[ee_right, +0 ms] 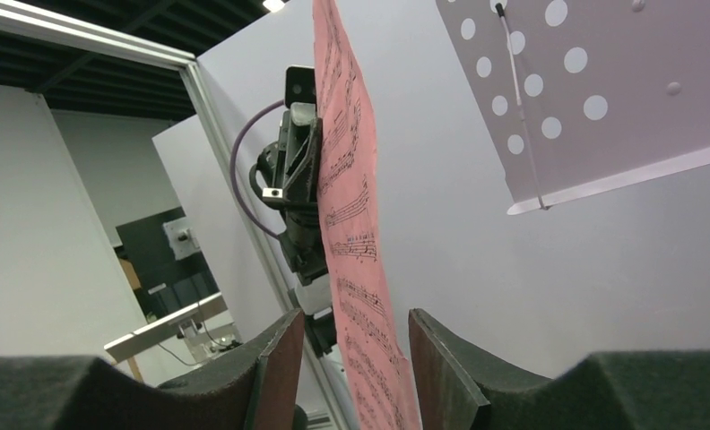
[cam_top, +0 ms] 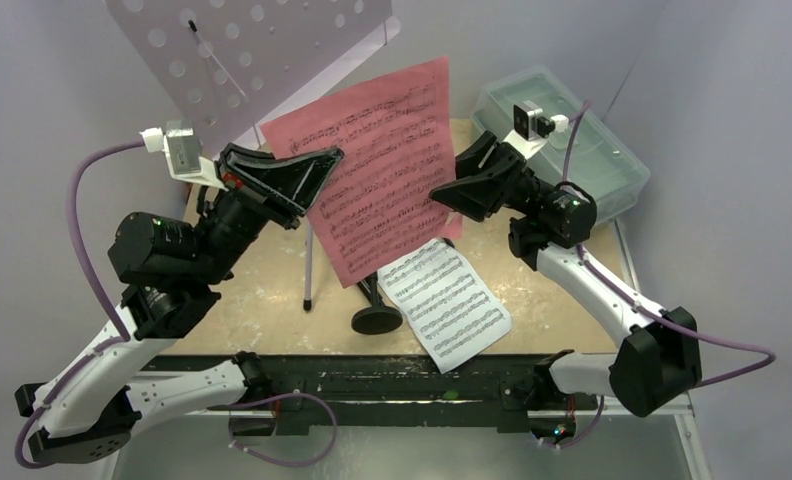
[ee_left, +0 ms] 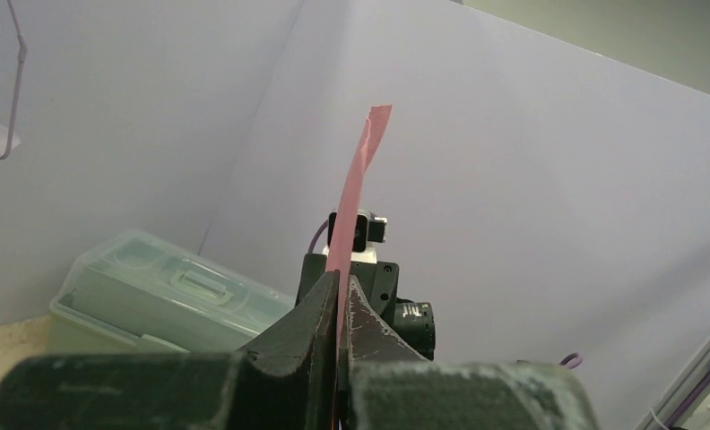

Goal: Set up the instrument practice props

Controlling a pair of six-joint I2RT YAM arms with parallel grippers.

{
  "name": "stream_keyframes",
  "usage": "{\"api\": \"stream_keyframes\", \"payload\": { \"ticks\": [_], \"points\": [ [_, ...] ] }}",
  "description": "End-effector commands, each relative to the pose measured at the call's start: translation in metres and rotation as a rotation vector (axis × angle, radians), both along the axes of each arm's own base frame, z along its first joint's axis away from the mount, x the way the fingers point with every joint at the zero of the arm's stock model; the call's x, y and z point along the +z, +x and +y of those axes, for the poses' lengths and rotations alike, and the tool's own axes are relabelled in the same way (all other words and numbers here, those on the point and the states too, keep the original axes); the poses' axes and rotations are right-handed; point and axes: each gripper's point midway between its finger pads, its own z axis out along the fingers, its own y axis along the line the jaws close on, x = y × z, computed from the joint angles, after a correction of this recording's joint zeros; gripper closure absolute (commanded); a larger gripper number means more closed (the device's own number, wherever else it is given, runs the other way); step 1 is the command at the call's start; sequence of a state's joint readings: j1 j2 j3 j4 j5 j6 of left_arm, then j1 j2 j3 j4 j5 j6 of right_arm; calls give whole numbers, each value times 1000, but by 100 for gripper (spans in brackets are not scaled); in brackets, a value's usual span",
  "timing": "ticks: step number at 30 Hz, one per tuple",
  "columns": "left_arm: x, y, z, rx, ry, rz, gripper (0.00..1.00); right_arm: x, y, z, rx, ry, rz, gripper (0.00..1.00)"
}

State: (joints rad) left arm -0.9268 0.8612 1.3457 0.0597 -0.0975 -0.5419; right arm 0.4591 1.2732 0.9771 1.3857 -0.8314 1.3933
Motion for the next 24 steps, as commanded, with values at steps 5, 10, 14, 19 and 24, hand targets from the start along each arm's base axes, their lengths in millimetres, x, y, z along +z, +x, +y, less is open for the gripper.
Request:
{"api": "stream_keyframes", "payload": {
  "ticks": [5, 10, 14, 19, 24],
  "points": [
    [9, -1, 14, 33, -45, 2, 100, 30, -8, 5, 10, 31, -83, 69],
    [4, 11, 12, 71, -10, 59, 100, 44, 0, 21, -5, 40, -111, 84],
    [-5, 23, 23, 159, 35, 139, 91, 65, 15, 27, -41, 79, -132, 100],
    [3, 25, 65, 307, 62, 226, 41, 102, 50, 38, -174, 97, -163, 100],
    [2, 19, 116, 455, 62, 301, 22, 133, 82, 54, -244, 96, -234, 100]
  ]
}}
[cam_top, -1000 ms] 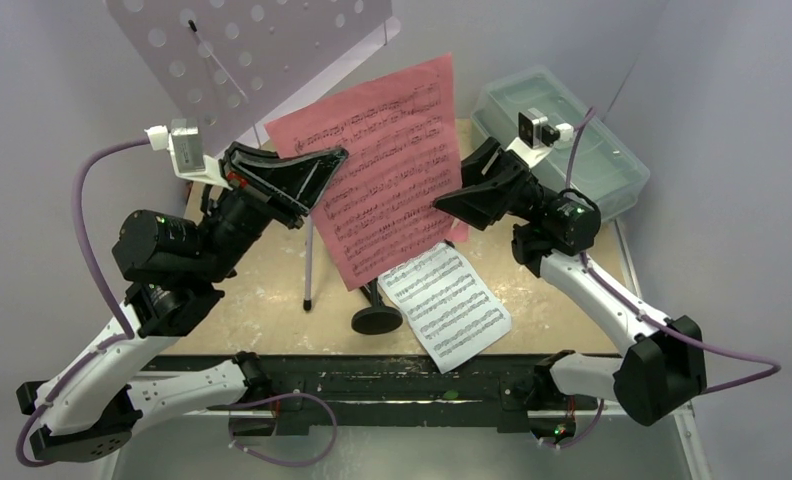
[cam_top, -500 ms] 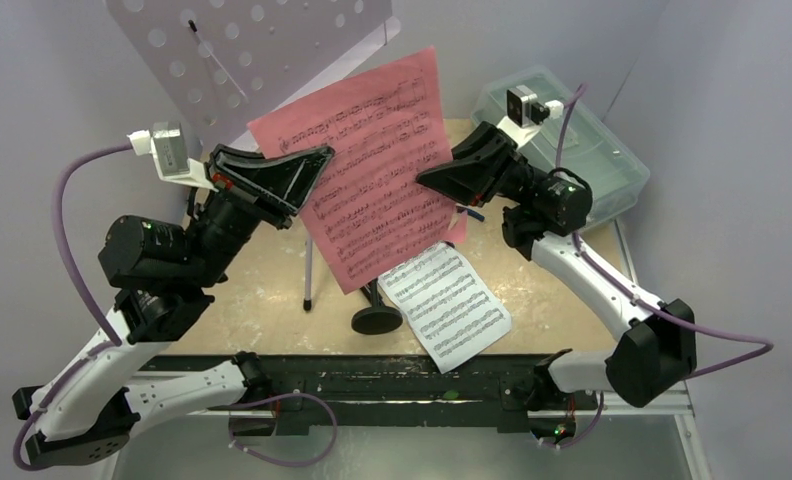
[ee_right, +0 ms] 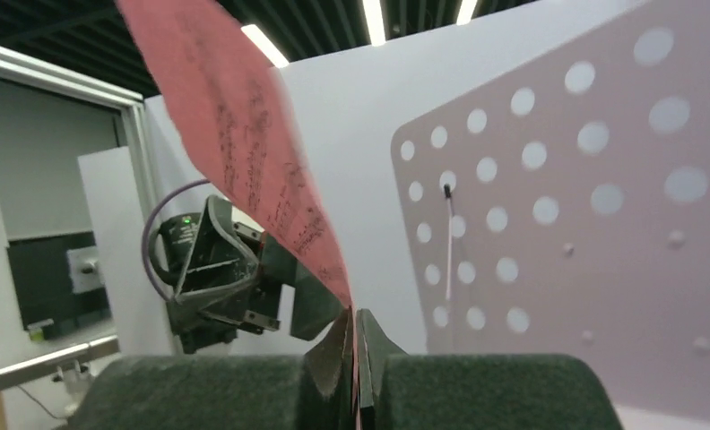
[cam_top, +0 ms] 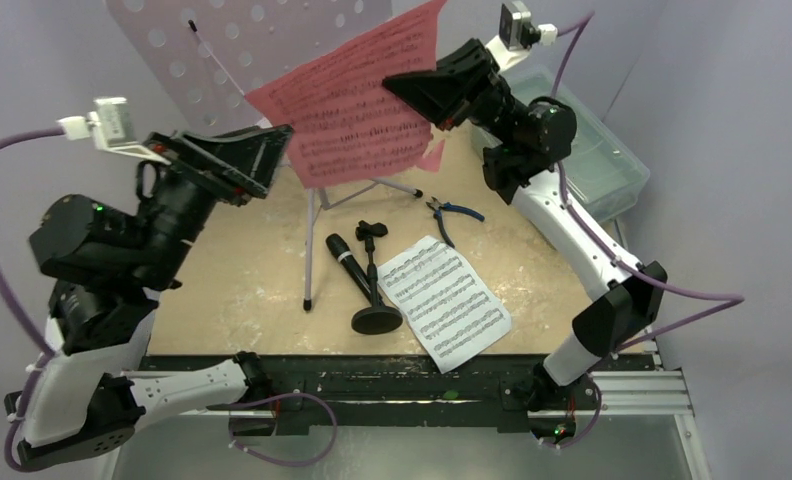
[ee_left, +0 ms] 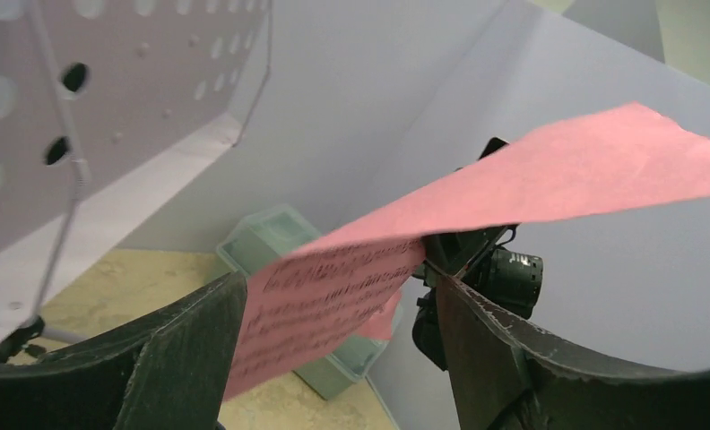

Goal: Set up the instrument practice props

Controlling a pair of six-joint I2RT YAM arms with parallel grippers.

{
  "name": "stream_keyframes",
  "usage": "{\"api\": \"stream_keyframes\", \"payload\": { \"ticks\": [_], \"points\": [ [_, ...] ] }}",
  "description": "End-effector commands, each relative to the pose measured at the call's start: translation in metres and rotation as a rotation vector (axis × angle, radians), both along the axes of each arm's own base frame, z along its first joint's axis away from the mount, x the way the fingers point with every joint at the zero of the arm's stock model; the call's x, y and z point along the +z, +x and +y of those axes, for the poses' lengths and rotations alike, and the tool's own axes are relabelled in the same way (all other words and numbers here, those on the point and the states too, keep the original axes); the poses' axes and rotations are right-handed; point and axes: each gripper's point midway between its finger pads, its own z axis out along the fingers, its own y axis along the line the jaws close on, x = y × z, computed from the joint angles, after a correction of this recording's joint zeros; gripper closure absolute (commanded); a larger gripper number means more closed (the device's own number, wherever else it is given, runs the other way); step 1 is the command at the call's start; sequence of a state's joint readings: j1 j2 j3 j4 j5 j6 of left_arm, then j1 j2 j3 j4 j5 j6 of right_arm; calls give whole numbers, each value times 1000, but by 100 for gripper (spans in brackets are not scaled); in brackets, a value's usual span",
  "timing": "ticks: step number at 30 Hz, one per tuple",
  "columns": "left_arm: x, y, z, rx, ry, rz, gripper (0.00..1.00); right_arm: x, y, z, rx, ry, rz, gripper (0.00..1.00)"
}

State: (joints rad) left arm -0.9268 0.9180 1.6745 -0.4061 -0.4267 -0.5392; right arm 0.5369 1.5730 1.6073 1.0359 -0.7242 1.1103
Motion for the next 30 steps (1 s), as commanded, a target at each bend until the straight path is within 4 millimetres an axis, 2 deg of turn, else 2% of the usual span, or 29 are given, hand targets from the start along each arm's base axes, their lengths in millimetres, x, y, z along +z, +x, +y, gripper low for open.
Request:
{"api": "stream_keyframes", "payload": {
  "ticks": [1, 4, 6, 8, 11, 15, 16, 19, 22, 26, 28, 30],
  "points": [
    [-3, -8, 62, 179, -2, 74, 22, 34, 23, 10, -95, 15, -87, 100],
    [-7, -8, 82, 256, 13, 108, 22, 49, 46, 19, -144, 3, -80, 100],
    [-14, -4, 96, 333, 37, 140, 22, 67, 51, 18, -166, 30, -91, 100],
    [-22, -1, 103, 387, 62, 167, 22, 75, 59, 21, -184, 40, -81, 100],
    [-31, 6, 109, 459, 122, 183, 22, 76, 72, 26, -195, 41, -46, 100],
    [-47, 23, 97, 517, 259, 229, 21, 70, 97, 24, -261, 31, 95, 100],
    [-53, 26, 94, 522, 284, 244, 22, 72, 93, 20, -266, 32, 119, 100],
    [-66, 29, 73, 444, 334, 248, 22, 65, 86, 10, -299, 4, 173, 100],
    [-69, 19, 48, 275, 318, 175, 20, 49, 73, -1, -366, -79, 183, 100],
    [-84, 5, 2, 30, 343, 137, 17, 18, 74, -44, -520, -163, 237, 100],
    [-98, 2, -28, -85, 387, 158, 17, -10, 81, -73, -560, -206, 295, 100],
    [-113, -1, -60, -216, 428, 171, 17, -66, 98, -100, -604, -293, 395, 100]
  ]
}}
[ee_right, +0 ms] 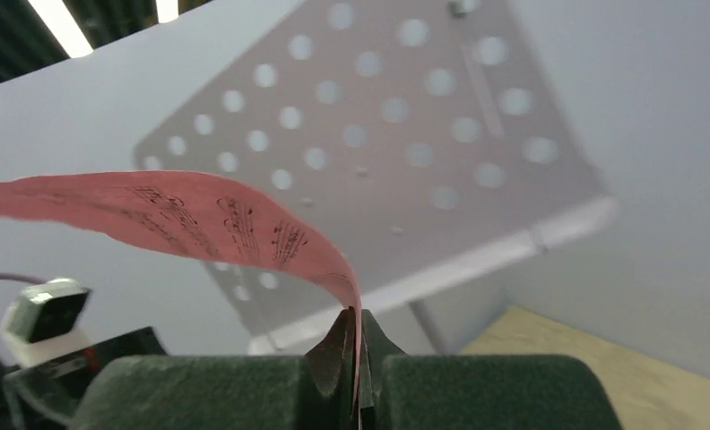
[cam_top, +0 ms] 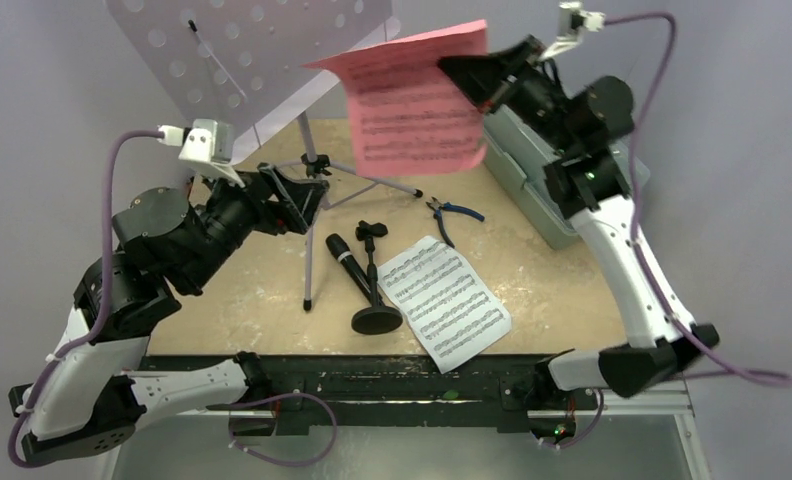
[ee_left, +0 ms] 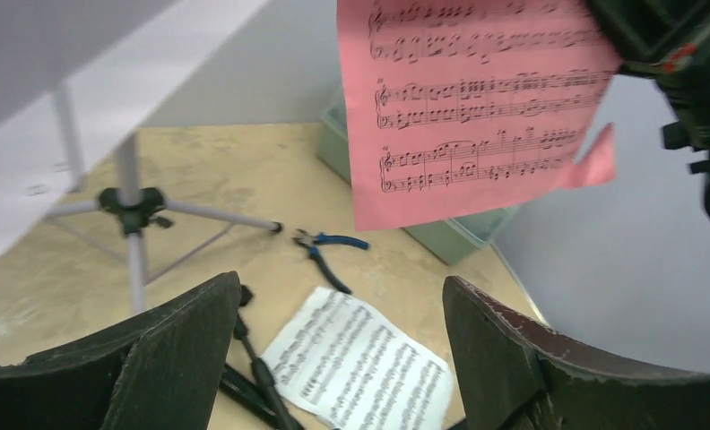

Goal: Set up the instrument practice props

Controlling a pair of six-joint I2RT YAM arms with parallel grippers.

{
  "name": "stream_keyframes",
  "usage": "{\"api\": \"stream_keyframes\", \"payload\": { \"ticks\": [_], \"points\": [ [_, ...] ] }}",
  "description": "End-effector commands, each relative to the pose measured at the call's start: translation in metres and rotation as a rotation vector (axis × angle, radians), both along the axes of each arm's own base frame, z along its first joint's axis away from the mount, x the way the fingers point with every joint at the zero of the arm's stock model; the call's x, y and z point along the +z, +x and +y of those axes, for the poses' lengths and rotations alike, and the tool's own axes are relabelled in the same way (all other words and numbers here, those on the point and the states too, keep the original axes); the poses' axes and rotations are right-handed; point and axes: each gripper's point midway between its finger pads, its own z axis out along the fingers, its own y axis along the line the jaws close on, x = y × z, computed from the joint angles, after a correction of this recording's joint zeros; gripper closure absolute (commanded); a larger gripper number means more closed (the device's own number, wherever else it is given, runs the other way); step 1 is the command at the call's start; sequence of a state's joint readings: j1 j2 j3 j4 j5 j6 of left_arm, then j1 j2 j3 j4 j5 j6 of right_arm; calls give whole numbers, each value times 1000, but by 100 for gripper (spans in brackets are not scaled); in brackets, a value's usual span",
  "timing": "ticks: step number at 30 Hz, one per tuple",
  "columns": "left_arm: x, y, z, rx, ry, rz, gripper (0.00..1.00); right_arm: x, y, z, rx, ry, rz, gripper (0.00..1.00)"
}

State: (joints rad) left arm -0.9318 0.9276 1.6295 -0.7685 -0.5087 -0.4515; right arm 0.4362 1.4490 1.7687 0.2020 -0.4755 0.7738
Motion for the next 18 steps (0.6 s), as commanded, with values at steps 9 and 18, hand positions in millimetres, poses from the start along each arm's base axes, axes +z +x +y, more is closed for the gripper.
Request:
{"api": "stream_keyframes", "payload": {
  "ticks": [9, 18],
  "points": [
    [-113, 38, -153, -267, 40, 334, 21, -289, 17, -140, -385, -445, 599, 100],
    [-224, 125, -143, 208, 52, 391, 23, -341, -25, -201, -676, -631, 719, 100]
  ]
}}
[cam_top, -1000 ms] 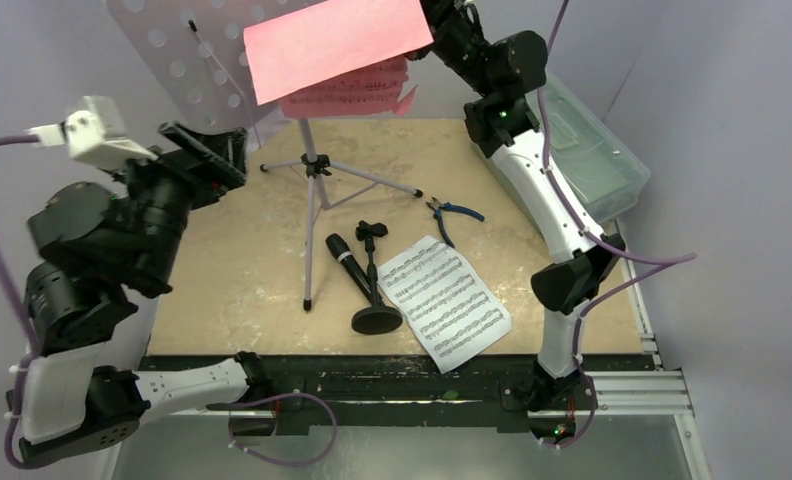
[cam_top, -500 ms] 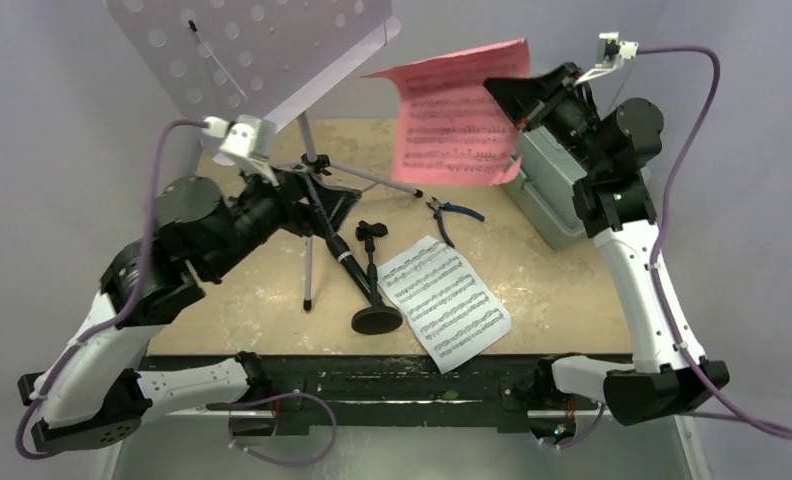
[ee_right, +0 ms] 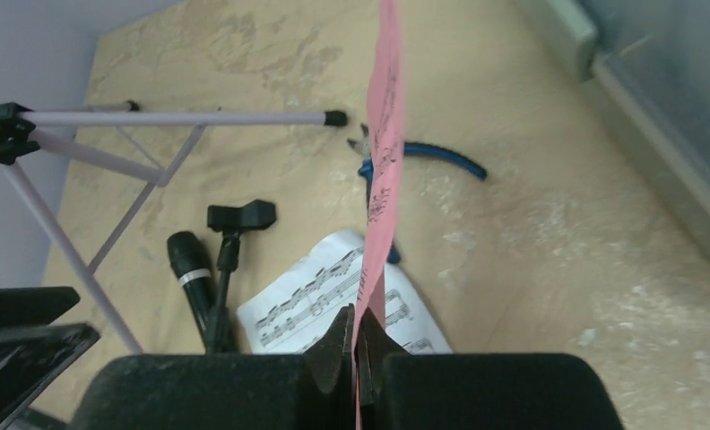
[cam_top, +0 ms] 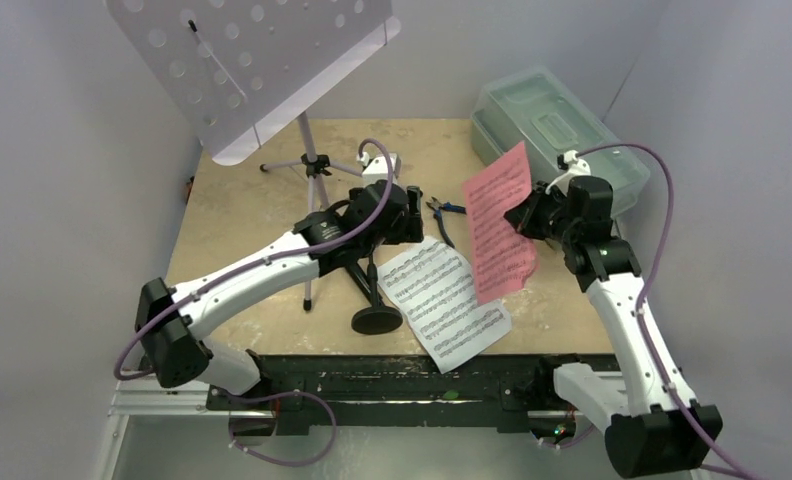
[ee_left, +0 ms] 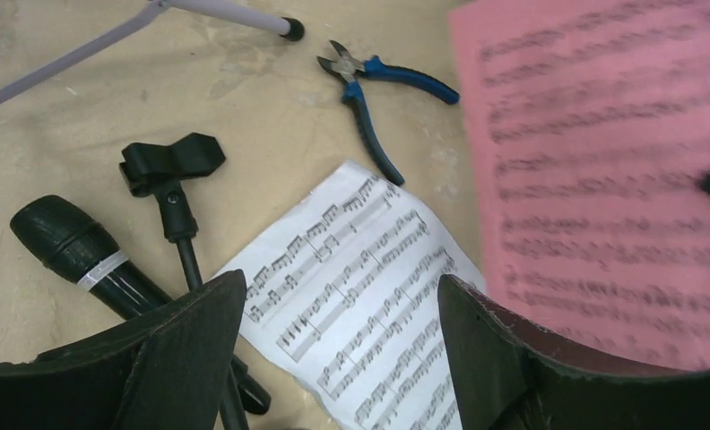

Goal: Set up the instrument practice props

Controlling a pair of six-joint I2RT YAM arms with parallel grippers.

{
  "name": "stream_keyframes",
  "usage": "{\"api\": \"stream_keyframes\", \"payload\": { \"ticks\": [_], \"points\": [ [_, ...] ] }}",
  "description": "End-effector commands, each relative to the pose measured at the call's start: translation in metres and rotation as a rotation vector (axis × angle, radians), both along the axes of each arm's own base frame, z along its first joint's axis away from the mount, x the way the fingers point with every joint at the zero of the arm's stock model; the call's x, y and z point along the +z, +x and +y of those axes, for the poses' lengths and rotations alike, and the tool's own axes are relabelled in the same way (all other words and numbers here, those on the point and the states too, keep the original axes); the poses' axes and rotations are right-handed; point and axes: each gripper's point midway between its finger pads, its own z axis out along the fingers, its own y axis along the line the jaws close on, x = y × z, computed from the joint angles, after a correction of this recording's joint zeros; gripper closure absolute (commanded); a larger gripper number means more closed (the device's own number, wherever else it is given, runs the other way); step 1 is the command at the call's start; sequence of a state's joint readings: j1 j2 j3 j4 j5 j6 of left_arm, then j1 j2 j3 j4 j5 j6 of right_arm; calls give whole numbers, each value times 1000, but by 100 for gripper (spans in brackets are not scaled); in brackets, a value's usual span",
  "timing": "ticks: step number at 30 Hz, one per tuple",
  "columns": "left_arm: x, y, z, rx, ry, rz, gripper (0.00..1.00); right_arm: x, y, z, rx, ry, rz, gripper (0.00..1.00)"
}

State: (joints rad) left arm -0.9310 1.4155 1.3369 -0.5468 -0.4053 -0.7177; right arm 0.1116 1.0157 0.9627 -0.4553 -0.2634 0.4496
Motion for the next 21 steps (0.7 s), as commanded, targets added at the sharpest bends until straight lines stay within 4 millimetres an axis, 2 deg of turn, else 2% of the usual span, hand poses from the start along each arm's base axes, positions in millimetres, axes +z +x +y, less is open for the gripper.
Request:
{"api": "stream_keyframes", "payload": {
  "ticks": [1, 3, 5, 8, 11, 15, 21],
  "points": [
    [-10, 58, 8, 272, -73, -73, 23, 14, -12, -34, -101, -157, -63, 100],
    [-39, 86, 19, 335, -54, -14, 23, 17, -17, -33, -89, -160, -69, 100],
    [-58, 105, 28, 402, -19, -2, 20, 24, -23, -29, -65, -146, -92, 100],
    [-79, 128, 36, 503, 21, -22, 16, 31, -29, -29, -60, -143, -114, 100],
    [-89, 144, 53, 657, 75, -52, 12, 36, -34, -27, -47, -133, -135, 100],
    [-87, 166, 64, 751, 101, -111, 10, 36, -39, -23, -25, -120, -134, 100],
    [-65, 186, 72, 842, 60, -190, 9, 36, -45, -17, 10, -101, -138, 100]
  ]
}}
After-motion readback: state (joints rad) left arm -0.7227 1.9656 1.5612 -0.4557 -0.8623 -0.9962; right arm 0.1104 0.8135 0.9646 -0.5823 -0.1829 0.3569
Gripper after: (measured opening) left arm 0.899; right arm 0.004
